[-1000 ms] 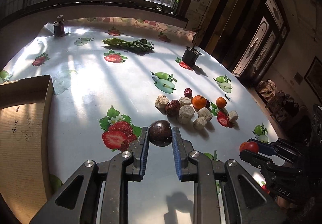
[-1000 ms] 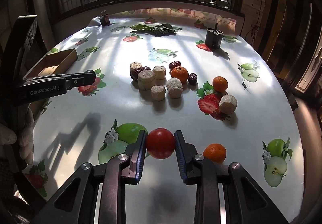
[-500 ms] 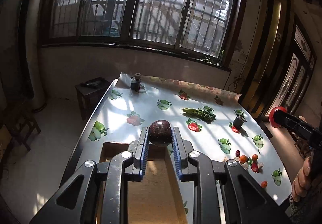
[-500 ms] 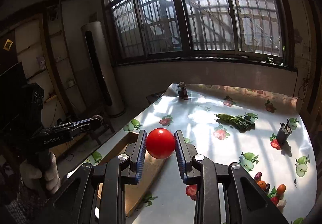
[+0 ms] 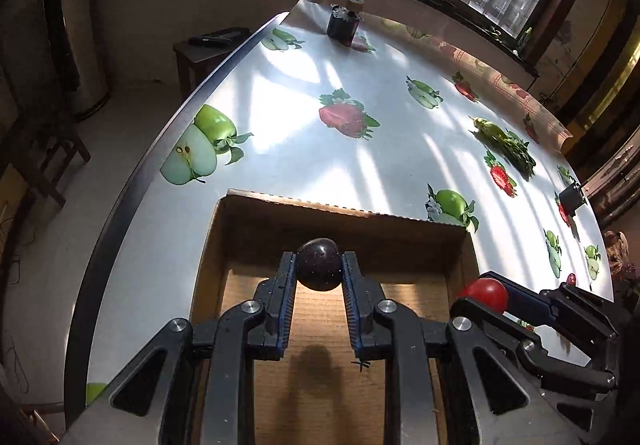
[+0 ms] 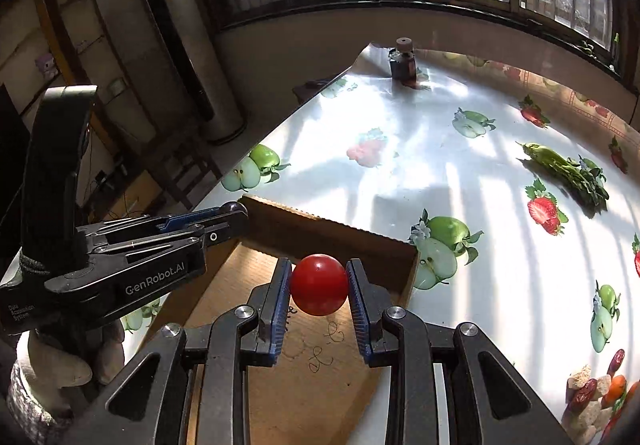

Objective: Organize fruits
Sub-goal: 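Carry the plum in the left gripper into the cardboard box while the right carries the tomato, then open the left gripper to drop the plum while the right gripper releases the tomato, then move both grippers back from the box to the fruit cluster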

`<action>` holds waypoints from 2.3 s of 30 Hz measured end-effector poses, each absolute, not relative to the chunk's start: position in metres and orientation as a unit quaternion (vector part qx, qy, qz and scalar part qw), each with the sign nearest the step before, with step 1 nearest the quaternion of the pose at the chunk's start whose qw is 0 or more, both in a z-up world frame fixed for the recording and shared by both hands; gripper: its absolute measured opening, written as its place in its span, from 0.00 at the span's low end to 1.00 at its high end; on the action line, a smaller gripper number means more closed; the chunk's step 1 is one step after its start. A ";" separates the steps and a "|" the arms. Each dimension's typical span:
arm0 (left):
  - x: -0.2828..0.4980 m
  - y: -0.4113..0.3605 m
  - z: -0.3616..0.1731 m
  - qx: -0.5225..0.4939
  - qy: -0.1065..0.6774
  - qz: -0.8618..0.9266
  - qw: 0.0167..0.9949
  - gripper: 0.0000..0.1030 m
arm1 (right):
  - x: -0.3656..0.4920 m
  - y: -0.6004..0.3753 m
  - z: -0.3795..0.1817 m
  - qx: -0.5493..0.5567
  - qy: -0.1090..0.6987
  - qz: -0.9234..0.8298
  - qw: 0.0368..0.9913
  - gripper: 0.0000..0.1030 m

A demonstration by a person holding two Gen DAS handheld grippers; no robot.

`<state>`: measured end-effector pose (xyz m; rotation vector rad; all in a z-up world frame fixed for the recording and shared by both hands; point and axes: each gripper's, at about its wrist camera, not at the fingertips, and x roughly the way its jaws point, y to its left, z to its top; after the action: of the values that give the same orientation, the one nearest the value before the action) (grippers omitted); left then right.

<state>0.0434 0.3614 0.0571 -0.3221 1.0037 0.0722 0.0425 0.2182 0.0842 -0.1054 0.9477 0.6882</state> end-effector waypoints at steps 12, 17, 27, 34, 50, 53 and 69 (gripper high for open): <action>0.056 0.371 0.022 -0.195 0.505 0.031 0.840 0.22 | 0.065 0.231 0.022 -0.063 0.491 0.310 0.812 0.30; 0.048 0.377 0.030 -0.218 0.496 0.037 0.840 0.27 | 0.067 0.227 0.027 -0.047 0.481 0.306 0.820 0.52; -0.012 0.356 0.099 -0.217 0.427 0.049 0.877 0.45 | 0.044 0.160 0.085 0.019 0.442 0.313 0.841 0.61; -0.059 0.276 0.147 -0.186 0.373 -0.020 0.909 0.59 | 0.021 0.052 0.111 0.022 0.429 0.244 0.869 0.67; -0.042 0.088 0.111 -0.107 0.428 -0.143 0.886 0.62 | -0.039 -0.251 0.103 0.131 0.399 0.024 0.907 0.96; -0.036 0.060 0.095 -0.097 0.449 -0.154 0.875 0.62 | -0.040 -0.270 0.078 0.156 0.419 0.024 0.894 0.82; -0.010 0.075 0.059 -0.165 0.469 -0.107 0.861 0.62 | -0.003 -0.179 0.062 0.125 0.418 0.165 0.885 0.70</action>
<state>-0.0098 0.0753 0.0591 -0.3458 0.9831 -0.2242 -0.0029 -0.1792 0.0620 0.2592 0.8697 0.3436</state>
